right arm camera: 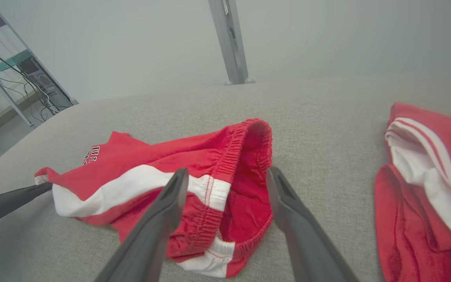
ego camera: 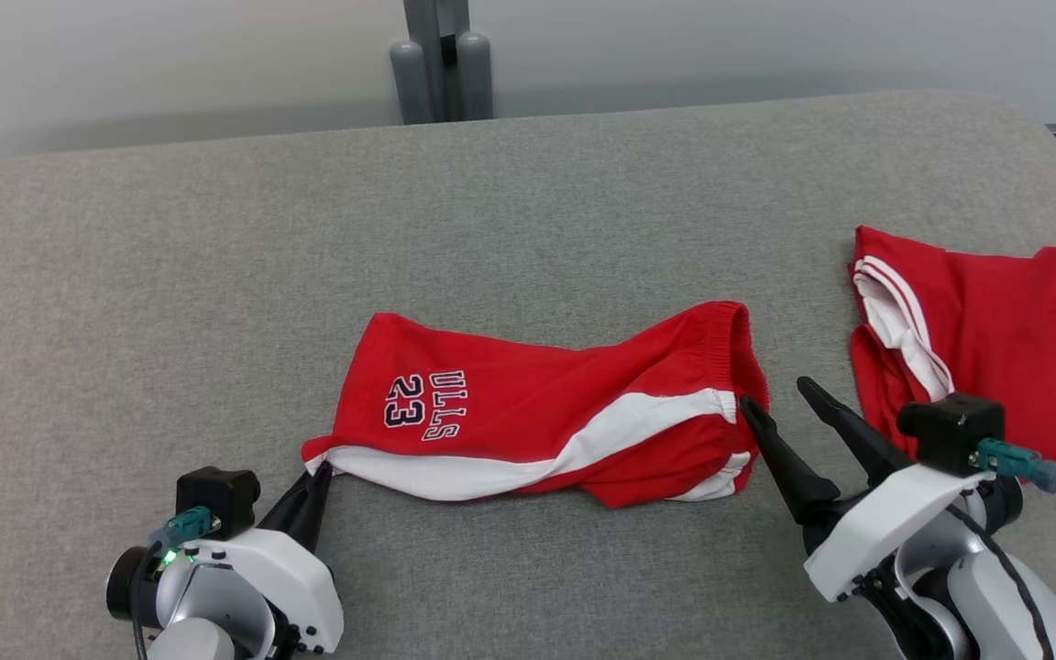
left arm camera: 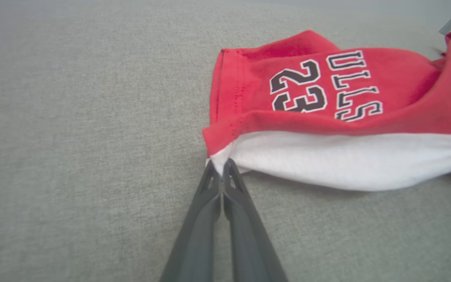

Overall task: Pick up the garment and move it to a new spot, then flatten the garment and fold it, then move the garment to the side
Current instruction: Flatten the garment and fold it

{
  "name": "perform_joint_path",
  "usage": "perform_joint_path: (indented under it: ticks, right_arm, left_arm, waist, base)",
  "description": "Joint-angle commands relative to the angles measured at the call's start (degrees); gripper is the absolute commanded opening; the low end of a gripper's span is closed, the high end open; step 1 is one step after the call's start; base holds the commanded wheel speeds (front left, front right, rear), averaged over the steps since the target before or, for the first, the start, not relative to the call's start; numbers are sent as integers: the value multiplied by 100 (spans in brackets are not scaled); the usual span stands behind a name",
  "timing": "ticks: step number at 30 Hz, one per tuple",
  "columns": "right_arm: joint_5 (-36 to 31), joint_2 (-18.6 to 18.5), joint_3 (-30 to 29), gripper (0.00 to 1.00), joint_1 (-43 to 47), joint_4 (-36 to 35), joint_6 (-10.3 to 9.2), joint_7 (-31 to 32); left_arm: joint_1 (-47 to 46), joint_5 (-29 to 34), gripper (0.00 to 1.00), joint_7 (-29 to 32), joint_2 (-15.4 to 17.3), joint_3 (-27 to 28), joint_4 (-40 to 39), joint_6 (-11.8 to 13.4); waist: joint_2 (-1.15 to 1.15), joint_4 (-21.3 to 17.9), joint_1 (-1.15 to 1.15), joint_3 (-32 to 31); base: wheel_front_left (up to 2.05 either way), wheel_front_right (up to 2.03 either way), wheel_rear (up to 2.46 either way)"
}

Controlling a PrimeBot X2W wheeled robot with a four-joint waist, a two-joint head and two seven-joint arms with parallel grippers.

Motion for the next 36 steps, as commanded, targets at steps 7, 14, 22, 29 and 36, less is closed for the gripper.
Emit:
perform_joint_path:
  ticks: [7, 14, 22, 29, 36]
  right_arm:
    - [950, -376, 784, 100, -707, 842, 1, 57]
    - [1766, -669, 1621, 47, -964, 959, 1, -3]
    - [2286, -1061, 1865, 0, -909, 463, 1, -556]
    - [1901, -1287, 1269, 0, -977, -119, 1, -1299]
    - [1163, -1038, 337, 0, -1054, -788, 1, -1515]
  left_arm:
    - [-274, 70, 0, -19, 20, -111, -31, -53]
    - [-336, 50, 0, -115, 11, -134, -9, -15]
    - [-375, 32, 0, -323, 80, -9, -281, 129]
    - [-373, -24, 0, -374, 258, 269, -1280, 387]
    - [-500, 171, 0, -190, 448, 457, -2792, 715]
  waist:
    - [0, 330, 0, 232]
    - [0, 347, 0, 290]
    - [0, 300, 0, 222]
    - [0, 264, 0, -53]
    - [0, 281, 0, -400]
  base:
    - [0, 0, 0]
    - [0, 0, 0]
    - [0, 0, 0]
    - [0, 0, 0]
    - [0, 0, 0]
